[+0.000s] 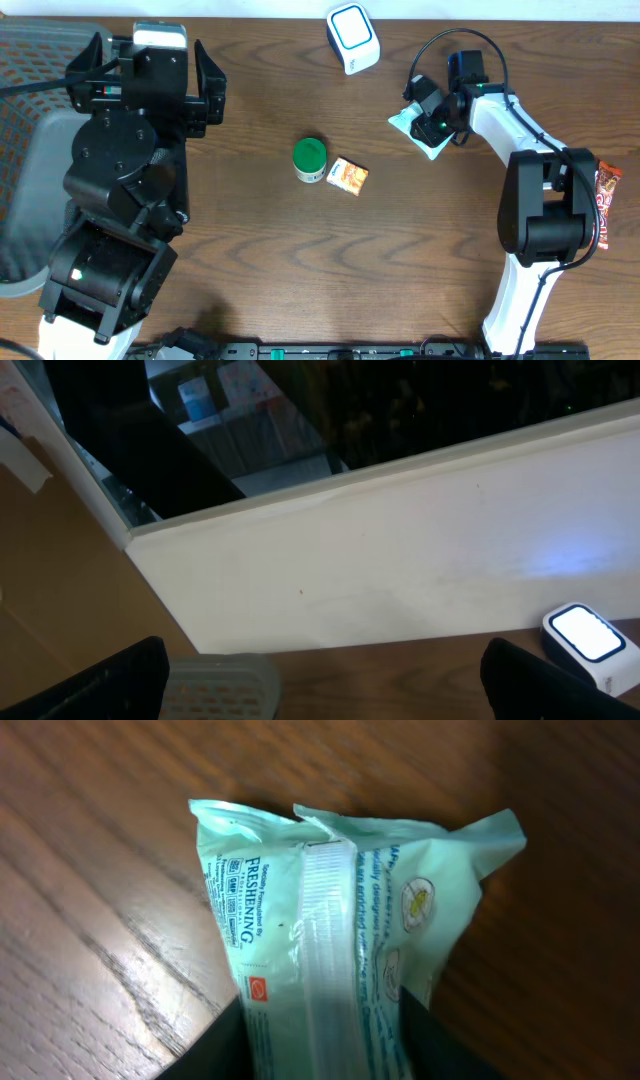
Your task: Scan the item barcode
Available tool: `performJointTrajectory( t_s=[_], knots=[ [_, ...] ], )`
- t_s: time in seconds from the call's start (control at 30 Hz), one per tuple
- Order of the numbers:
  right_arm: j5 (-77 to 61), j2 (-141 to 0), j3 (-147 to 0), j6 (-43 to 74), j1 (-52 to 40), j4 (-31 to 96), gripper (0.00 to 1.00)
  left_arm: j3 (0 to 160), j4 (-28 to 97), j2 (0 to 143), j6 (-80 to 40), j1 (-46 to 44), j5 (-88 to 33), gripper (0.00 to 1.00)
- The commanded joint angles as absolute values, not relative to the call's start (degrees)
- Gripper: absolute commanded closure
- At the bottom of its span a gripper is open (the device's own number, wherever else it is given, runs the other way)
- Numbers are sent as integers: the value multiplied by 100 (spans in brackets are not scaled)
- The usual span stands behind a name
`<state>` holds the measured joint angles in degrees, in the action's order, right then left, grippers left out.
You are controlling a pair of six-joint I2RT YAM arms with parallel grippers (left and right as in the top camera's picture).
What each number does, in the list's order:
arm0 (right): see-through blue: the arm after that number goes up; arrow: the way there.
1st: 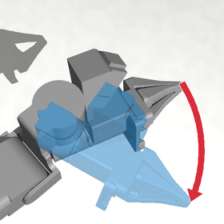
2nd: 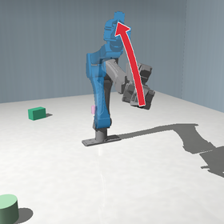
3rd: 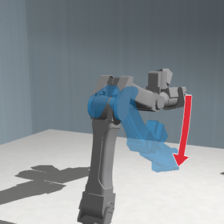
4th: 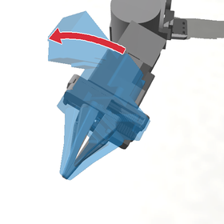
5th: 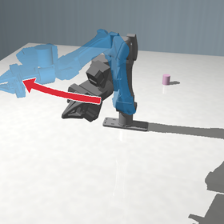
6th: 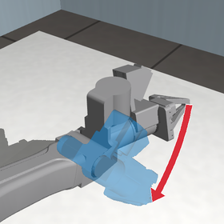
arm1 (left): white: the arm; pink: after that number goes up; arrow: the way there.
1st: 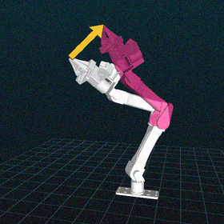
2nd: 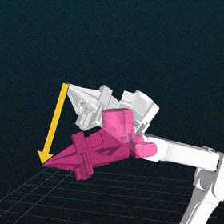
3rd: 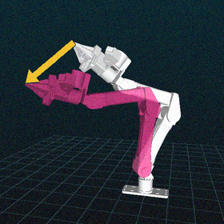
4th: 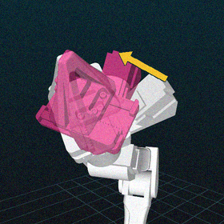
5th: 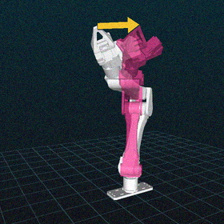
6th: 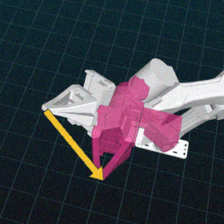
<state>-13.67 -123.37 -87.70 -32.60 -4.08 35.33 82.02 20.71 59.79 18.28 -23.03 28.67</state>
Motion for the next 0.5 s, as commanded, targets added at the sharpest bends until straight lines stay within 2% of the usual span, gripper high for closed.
performJointTrajectory(
  t_s=[0.0, 0.17, 0.47],
  knots=[
    [-1361, -12324, -8820, -2598, -189, 3607, 69, 8294, 2058, 5946, 1881, -2279, 2902, 0],
    [-1286, -12001, -8820, -2239, 95, 3983, 67, 8294, 2058, 5946, 1883, -2279, 2902, 0],
    [-196, -11391, -8820, -1992, 1210, 4982, 64, 8294, 2058, 5946, 1883, -2279, 2902, 0]
  ],
)
